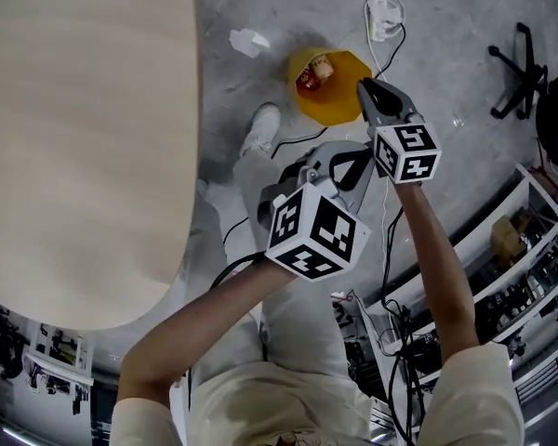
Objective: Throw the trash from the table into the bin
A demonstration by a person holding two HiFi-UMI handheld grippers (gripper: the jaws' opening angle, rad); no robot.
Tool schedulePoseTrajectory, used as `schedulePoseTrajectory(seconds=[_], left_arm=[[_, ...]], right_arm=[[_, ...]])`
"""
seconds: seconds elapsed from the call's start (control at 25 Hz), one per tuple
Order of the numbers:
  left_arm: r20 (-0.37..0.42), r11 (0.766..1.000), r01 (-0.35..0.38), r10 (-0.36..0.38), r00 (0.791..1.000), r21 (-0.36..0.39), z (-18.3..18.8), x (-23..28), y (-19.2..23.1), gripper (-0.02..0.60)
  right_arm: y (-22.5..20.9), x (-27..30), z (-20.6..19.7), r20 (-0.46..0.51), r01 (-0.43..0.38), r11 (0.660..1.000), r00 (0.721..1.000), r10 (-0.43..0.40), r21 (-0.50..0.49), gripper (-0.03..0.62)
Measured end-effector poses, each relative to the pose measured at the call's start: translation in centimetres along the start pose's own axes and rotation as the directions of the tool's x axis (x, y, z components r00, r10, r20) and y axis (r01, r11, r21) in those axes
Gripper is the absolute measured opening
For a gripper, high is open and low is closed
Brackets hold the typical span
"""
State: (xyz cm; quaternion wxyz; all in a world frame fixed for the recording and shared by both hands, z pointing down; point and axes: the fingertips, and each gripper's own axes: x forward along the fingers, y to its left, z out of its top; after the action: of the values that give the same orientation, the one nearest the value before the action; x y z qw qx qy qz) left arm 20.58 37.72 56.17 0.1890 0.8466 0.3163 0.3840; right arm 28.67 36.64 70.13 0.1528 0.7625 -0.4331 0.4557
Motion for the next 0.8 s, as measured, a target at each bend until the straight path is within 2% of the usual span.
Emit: schedulePoseTrajectory(seconds=[0.04, 0.24, 0.36, 0.52, 0.8], left_arm=[[0.004, 1.0, -0.002, 0.002, 1.0, 0.01, 0.4, -0.4, 0.0, 0.005], [0.036, 0.999, -0.011, 0.009, 0.999, 0.047, 2.9, -3.1, -1.2, 0.005], [0.071, 0.997, 0.0, -0.005, 0.997, 0.079, 5.1, -5.5, -2.3, 0.005], [0.136, 0.995, -0.004, -0.01, 0.991, 0.097, 8.0, -8.5, -2.9, 0.005], [0.243, 0.996, -0.038, 0.017, 0.97, 0.083, 11.3, -14.1, -5.9, 0.005]], right_arm=[[0.2, -0.6, 1.2, 0.025, 0.009, 1.0, 1.0, -0.009, -0.006, 0.011], [2.6, -4.6, 5.6, 0.108, 0.031, 0.999, 0.994, -0.028, -0.027, 0.006], [4.0, -8.1, 8.8, 0.172, 0.033, 0.999, 0.984, -0.036, 0.02, 0.006], [5.2, -12.7, 14.5, 0.306, 0.027, 0.999, 0.951, -0.038, 0.042, 0.006], [9.4, -19.3, 20.7, 0.424, 0.007, 1.0, 0.906, 0.007, -0.031, 0.006]])
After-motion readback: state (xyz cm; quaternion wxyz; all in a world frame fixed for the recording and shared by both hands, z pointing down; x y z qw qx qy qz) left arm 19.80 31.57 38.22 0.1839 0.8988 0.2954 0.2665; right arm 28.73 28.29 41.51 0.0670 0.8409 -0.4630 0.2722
